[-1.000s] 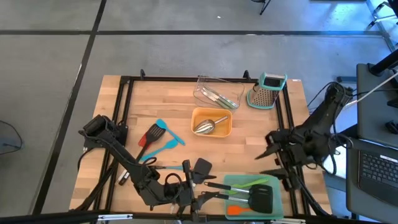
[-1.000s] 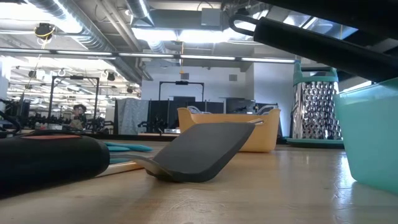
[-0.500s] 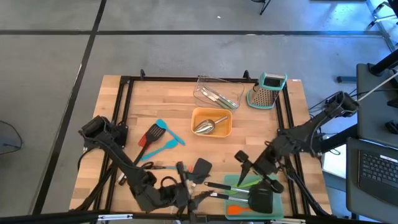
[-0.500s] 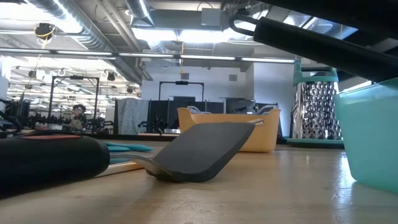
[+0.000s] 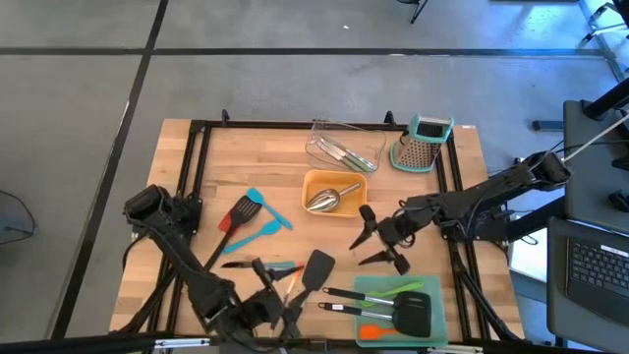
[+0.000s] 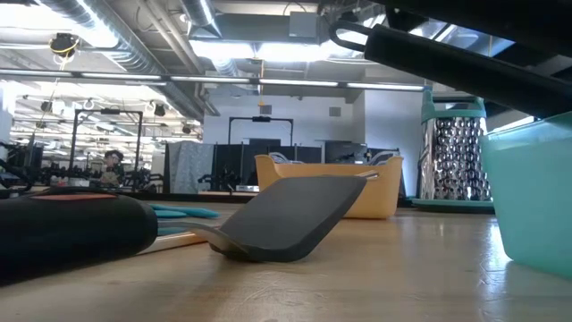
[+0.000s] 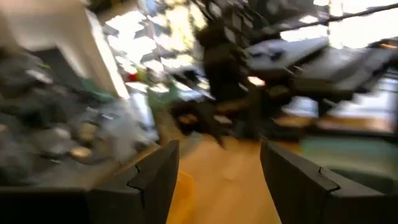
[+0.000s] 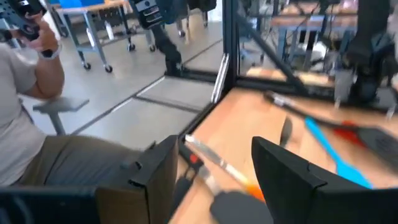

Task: Pick & Place Kitchen Items
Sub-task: Put the top blue silicone spatula into the green bin

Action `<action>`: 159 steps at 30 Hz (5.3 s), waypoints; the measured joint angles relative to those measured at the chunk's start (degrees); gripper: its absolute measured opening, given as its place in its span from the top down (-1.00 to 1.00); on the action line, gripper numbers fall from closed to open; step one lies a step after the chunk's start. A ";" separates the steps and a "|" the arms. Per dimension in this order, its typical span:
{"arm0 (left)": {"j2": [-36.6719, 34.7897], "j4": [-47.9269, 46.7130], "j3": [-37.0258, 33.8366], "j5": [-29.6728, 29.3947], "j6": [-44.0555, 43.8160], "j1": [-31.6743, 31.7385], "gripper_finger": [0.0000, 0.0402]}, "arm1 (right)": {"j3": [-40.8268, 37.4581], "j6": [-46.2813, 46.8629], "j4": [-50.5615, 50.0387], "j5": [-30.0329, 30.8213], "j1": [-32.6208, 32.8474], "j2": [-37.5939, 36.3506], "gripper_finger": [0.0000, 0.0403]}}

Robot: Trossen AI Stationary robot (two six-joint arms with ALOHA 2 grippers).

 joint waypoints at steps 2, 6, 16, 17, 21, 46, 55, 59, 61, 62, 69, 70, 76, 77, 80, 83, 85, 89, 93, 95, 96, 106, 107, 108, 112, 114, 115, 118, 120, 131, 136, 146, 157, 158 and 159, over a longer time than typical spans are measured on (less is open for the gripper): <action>0.00 -13.24 -0.04 3.94 -15.31 0.43 -0.10 | -1.37 -0.04 -0.39 -0.34 -0.14 0.00 -0.03; 0.85 -38.75 -0.04 5.69 -47.53 1.56 -0.10 | -3.88 -3.48 -0.59 0.05 1.96 0.00 -0.03; 1.64 -66.96 -0.09 15.21 -70.55 6.74 -0.10 | -7.04 -9.95 -0.66 11.00 4.53 0.00 -0.02; 1.85 -67.66 -0.09 16.39 -69.85 7.61 -0.10 | -7.24 -9.94 -0.65 11.00 4.04 0.00 -0.02; 1.90 -71.41 -0.07 16.83 -67.26 9.64 -0.10 | -8.13 -7.92 -0.66 8.94 1.44 0.00 -0.02; -23.88 -41.23 -45.52 19.72 -69.14 16.76 0.28 | -8.26 -11.26 0.42 0.53 -15.87 0.00 -0.02; -32.37 -3.29 -60.22 29.13 -42.34 26.32 0.28 | -8.26 -13.12 -0.06 -0.26 -18.36 0.00 -0.02; -32.41 6.33 -60.96 29.24 -29.89 30.08 0.28 | -8.26 -13.60 -1.98 -5.77 -20.62 0.00 -0.02; -32.41 9.23 -60.96 30.07 -25.26 31.86 0.28 | -8.26 -14.27 -2.68 -10.95 -21.48 0.00 -0.02; -32.41 10.64 -60.96 31.07 -23.36 32.60 0.28 | -8.26 -14.64 -3.13 -13.69 -21.73 0.00 -0.02; -32.41 11.66 -60.96 43.72 -16.02 38.28 0.28 | -8.26 -19.00 -6.47 -19.37 -22.13 0.00 -0.02; -32.41 11.28 -60.96 47.38 -15.72 39.75 0.28 | -8.26 -19.38 -6.67 -18.73 -22.44 0.12 -0.02; -32.41 7.89 -60.96 60.90 -8.52 46.20 0.28 | -8.26 -20.19 -5.84 -15.23 -26.18 2.46 -0.02; -32.42 7.26 -60.96 62.71 -7.15 46.75 0.28 | -8.26 -19.91 -5.69 -15.25 -26.92 2.96 -0.02; -32.52 4.24 -60.94 67.65 -2.68 47.75 0.28 | -8.26 -18.65 -5.08 -15.41 -28.47 4.23 -0.02; -32.52 -1.27 -60.94 69.52 -0.15 47.97 0.28 | -8.26 -16.79 -3.20 -16.41 -29.03 4.87 -0.02; -32.52 -4.76 -60.94 70.22 -0.82 47.99 0.28 | -8.26 -16.02 -1.42 -18.14 -29.03 4.87 -0.02; -32.52 -7.84 -60.94 70.44 1.40 47.97 0.28 | -8.26 -14.08 1.60 -21.17 -28.96 4.85 -0.03; -32.52 -7.61 -60.94 70.15 8.69 47.97 0.28 | -8.26 -13.34 3.29 -21.89 -28.73 4.85 -0.03; -32.50 -8.43 -60.94 69.56 10.89 47.97 0.28 | -8.26 -13.32 3.83 -21.89 -28.54 4.85 -0.03; -32.36 -8.72 -60.94 69.04 11.90 47.98 0.28 | -8.26 -13.31 4.02 -21.89 -28.43 4.85 -0.03; -27.29 -9.72 -60.59 67.08 21.25 48.67 0.28 | -8.26 -11.61 5.49 -18.67 -27.76 4.83 -0.03; -26.65 -9.37 -60.59 67.41 22.13 49.04 0.28 | -8.26 -11.62 5.80 -18.20 -27.78 4.83 -0.03; -26.05 -9.24 -60.57 67.67 23.01 49.41 0.28 | -8.26 -11.64 6.20 -18.03 -27.78 4.83 -0.03; -24.58 -8.12 -59.85 71.25 24.03 51.78 0.28 | -8.26 -11.68 7.54 -18.07 -27.76 4.83 -0.03; -24.02 -8.96 -59.12 74.41 23.19 53.16 0.29 | -8.26 -11.69 7.94 -18.11 -27.76 4.83 -0.03; -23.72 -9.11 -58.97 75.94 23.00 53.77 0.30 | -8.26 -11.71 7.96 -18.14 -27.77 4.83 -0.03; -22.67 -9.20 -58.76 78.83 22.93 54.94 0.42 | -8.26 -11.57 7.91 -18.24 -27.75 4.83 -0.03; -22.07 -8.73 -58.71 79.96 22.89 55.16 0.55 | -8.26 -11.03 7.89 -18.27 -27.76 4.83 -0.03; -21.21 -12.16 -55.31 82.50 14.44 55.19 0.94 | -7.85 -9.27 8.76 -18.31 -27.69 4.83 -0.02; -20.76 -14.82 -52.13 88.10 8.85 56.42 0.99 | -6.73 -8.23 8.85 -18.37 -27.69 4.83 -0.02; -21.20 -14.91 -51.45 83.67 14.81 55.66 0.99 | -6.71 -6.70 8.17 -18.44 -27.69 4.83 -0.02; -28.78 -22.52 -48.96 71.68 15.83 54.35 0.97 | -6.71 -5.32 6.31 -18.40 -27.69 4.83 -0.02; -29.52 -23.31 -48.93 71.48 15.34 53.94 0.96 | -6.71 -5.32 6.31 -18.37 -27.69 4.83 -0.02; -29.93 -24.02 -48.92 71.63 14.87 53.38 0.92 | -6.71 -5.33 6.25 -18.25 -27.69 4.83 -0.02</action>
